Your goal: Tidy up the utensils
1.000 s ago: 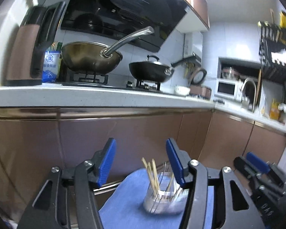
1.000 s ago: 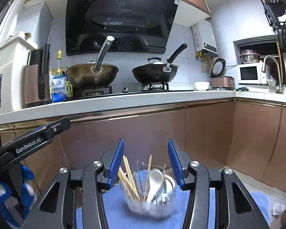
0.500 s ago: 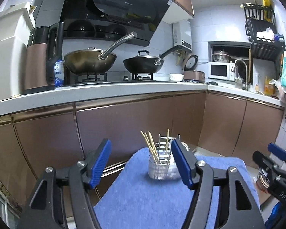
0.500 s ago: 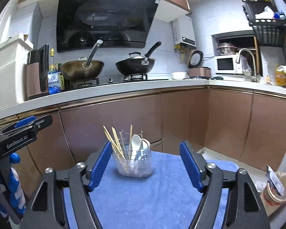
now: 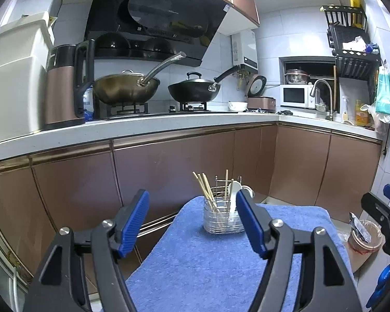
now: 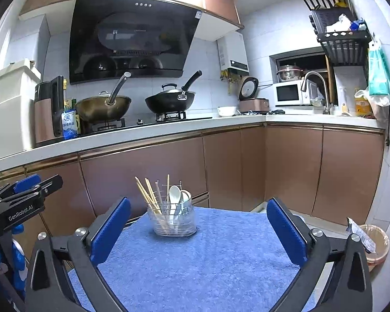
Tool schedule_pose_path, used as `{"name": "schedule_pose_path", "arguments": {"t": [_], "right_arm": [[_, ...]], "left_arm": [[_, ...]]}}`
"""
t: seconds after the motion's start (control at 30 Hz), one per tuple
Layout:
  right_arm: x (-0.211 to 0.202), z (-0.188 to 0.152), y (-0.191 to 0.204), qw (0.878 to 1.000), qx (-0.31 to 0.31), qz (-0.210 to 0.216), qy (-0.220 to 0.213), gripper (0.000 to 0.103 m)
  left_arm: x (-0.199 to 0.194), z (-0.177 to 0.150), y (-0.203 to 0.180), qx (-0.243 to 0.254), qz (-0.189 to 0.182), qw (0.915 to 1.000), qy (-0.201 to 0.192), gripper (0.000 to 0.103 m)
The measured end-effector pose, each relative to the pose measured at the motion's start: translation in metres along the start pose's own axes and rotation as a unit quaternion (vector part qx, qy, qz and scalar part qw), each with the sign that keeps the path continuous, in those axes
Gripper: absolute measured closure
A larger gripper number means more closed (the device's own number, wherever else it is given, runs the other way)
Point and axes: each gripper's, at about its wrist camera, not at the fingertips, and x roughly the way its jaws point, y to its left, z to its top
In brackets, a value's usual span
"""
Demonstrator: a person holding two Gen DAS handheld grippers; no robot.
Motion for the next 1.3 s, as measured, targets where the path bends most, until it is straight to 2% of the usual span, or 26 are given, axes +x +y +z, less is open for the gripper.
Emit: {"name": "schedule_pose_path", "arguments": {"t": [0.37,0.7,1.3], "right_arm": [[-0.015,-0.002,-0.003,1.000,0.014,-0.024,-0.007,0.000],[-0.029,-0.006,-0.008,0.999,0.028,-0.042,-0.008,0.000],[-0.047,-0.003,0.001,0.998,0.013,-0.059,-0.017,0.000]], "left_arm": [[-0.018,-0.004,0.005,0.004,0.026,0.9996,-0.005,0.033],[-0.033,-0.010,0.005,0.001,0.020,0.9998,-0.009,0.032],[-0.062,-0.005,0.007,0.008,0.013,0.9990,-0.043,0.032]]}}
